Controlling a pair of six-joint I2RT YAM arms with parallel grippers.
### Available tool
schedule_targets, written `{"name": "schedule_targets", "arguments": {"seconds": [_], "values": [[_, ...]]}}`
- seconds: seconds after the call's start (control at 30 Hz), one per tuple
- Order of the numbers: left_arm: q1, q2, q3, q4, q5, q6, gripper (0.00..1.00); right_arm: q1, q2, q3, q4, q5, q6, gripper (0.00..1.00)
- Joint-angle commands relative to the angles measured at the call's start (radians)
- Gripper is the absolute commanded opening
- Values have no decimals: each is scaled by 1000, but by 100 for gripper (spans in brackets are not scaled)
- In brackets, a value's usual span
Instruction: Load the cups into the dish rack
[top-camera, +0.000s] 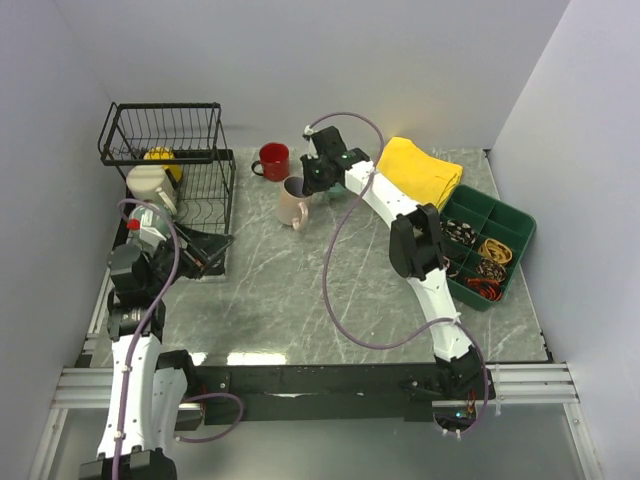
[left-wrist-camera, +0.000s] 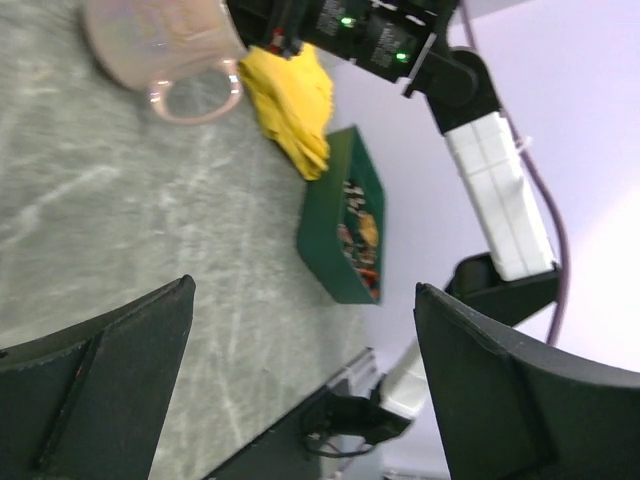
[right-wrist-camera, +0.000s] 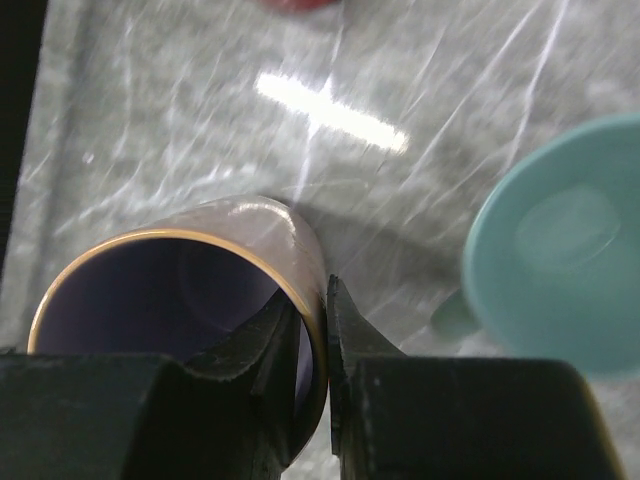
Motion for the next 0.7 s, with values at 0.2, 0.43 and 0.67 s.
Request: {"name": "schedule_targets", "arguments": {"seconds": [0.2,0.43,0.67], "values": [[-172,19,-20,475,21,-367,96,-48,-463,-112,154,-259,136,0],[-428,134,104,597,-143,-425,96,-152,-723,-377,378,-421,275,0],[-703,320,221,801,-294,-428,96,-178,-962,-599,531,-518,302,0]]}}
